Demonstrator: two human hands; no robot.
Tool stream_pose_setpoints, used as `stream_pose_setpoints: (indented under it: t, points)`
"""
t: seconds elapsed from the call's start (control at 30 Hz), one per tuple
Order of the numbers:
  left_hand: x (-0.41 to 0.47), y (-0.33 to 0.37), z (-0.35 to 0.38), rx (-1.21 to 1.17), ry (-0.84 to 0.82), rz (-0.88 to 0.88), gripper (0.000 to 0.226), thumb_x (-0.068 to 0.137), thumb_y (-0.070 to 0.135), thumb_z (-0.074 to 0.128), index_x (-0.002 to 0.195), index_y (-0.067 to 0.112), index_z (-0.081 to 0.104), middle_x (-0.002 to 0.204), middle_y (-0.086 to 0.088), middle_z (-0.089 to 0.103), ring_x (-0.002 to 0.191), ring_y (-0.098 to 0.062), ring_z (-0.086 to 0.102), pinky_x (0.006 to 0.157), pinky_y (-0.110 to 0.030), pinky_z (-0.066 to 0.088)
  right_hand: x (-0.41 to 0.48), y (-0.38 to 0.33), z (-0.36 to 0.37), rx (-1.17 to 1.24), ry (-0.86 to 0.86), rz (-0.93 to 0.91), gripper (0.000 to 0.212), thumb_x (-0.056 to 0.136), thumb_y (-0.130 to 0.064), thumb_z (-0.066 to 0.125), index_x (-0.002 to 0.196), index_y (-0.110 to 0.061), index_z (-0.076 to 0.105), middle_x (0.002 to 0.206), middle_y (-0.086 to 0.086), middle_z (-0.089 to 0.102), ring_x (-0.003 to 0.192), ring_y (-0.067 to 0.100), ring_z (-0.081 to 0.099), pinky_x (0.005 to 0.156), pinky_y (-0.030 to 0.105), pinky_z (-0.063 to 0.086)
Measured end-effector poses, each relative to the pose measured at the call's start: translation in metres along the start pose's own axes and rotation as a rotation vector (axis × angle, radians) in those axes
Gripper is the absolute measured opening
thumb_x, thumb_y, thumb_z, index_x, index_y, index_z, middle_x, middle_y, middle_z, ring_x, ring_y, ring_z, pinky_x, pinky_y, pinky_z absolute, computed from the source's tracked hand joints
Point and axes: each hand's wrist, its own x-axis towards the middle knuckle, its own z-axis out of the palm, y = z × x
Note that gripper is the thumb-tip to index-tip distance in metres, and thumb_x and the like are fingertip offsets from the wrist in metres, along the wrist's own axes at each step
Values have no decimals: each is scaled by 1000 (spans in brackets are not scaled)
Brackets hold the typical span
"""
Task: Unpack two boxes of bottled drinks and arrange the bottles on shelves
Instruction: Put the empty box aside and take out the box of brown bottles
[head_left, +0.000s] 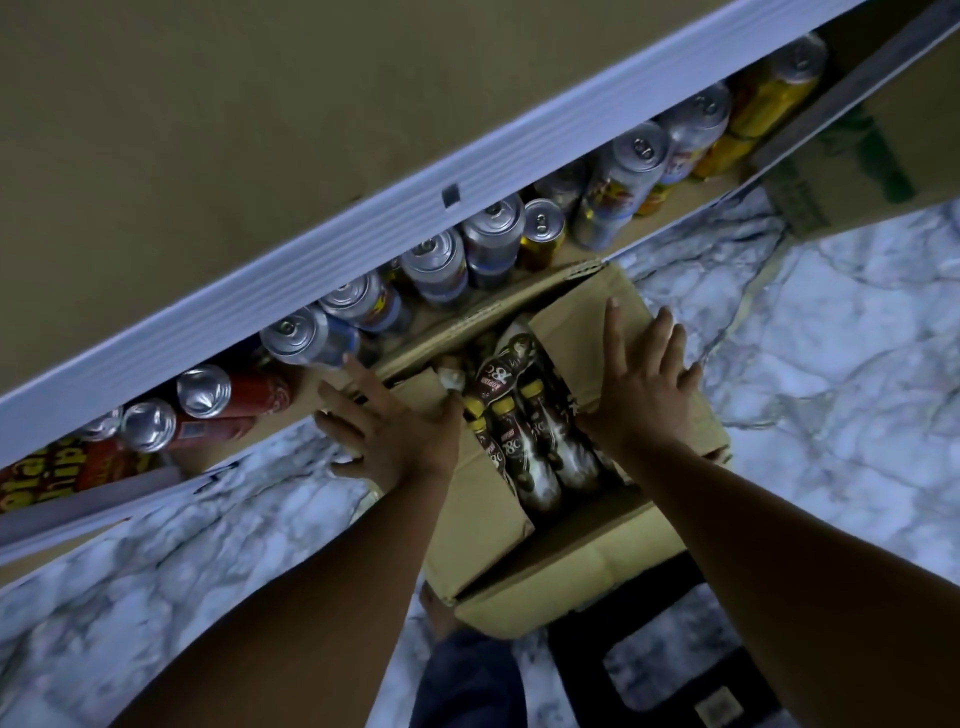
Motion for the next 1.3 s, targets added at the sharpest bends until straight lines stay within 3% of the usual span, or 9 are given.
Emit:
stream_pose_setpoints:
  t: [0.23,0.4,0.53,0.63,0.77,0.93,1.13,1.23,1.3]
  points:
    - [-7,9,-10,-79,-27,19,135,68,67,79,160,35,-14,170,-7,-15,155,-42,-10,111,-80,13,-3,8,-16,75,-73,-84,143,68,-59,82,148,-45,-36,164,23,-24,154,45,-12,121,65,11]
    - [-29,3,-27,-235,42,246,111,79,45,80,163,36,8,170,-10,-15,155,-43,-5,114,-75,20,-13,26,-40,197,-138,-313,132,77,-43,79,143,-58,-34,166,18,-25,154,41,-15,124,61,12]
    - [-41,-10,-31,-249,143,478,57,91,42,56,147,32,52,169,-17,-8,155,-48,-3,112,-71,29,-15,38,-51,161,-175,-608,101,92,-20,61,145,-69,-9,163,14,-33,152,33,-27,125,54,13]
    - [-53,-11,-36,-203,166,415,54,92,50,41,131,25,68,169,-20,5,154,-51,2,113,-75,26,-8,47,-57,105,-178,-676,74,97,-29,54,153,-59,16,163,12,-33,152,33,-27,125,57,9]
    - [-79,-4,-54,-156,89,234,69,91,68,57,148,32,51,171,-11,-6,156,-43,-8,113,-76,23,-12,54,-71,-10,-57,-696,84,86,-77,34,161,-43,14,166,7,-29,155,26,-22,123,59,14]
    - [-94,-13,-75,61,41,107,111,78,88,50,164,29,10,168,-7,-26,154,-40,-21,114,-78,7,-13,65,-101,-134,68,-534,106,83,-84,44,163,-27,5,165,8,-31,153,28,-27,122,64,-1]
    - [-84,-53,-85,396,-13,-117,121,74,97,33,162,14,22,163,-10,-36,149,-40,-33,112,-76,-9,15,83,-111,-420,65,-388,116,77,-95,24,158,-12,29,162,14,-34,149,35,-34,116,66,-15]
    - [-71,-71,-61,301,-192,-167,115,74,99,28,162,24,24,170,-11,-18,154,-37,-23,115,-73,-10,34,92,-84,-399,-100,-322,114,76,-97,28,161,-20,22,165,15,-29,151,36,-28,119,62,-11]
    - [-64,-77,-41,10,-308,-220,124,64,103,31,163,30,15,169,-14,19,155,-40,15,121,-65,15,42,91,-68,-157,-297,-252,113,75,-95,39,162,-27,15,171,14,-1,156,35,0,120,55,15]
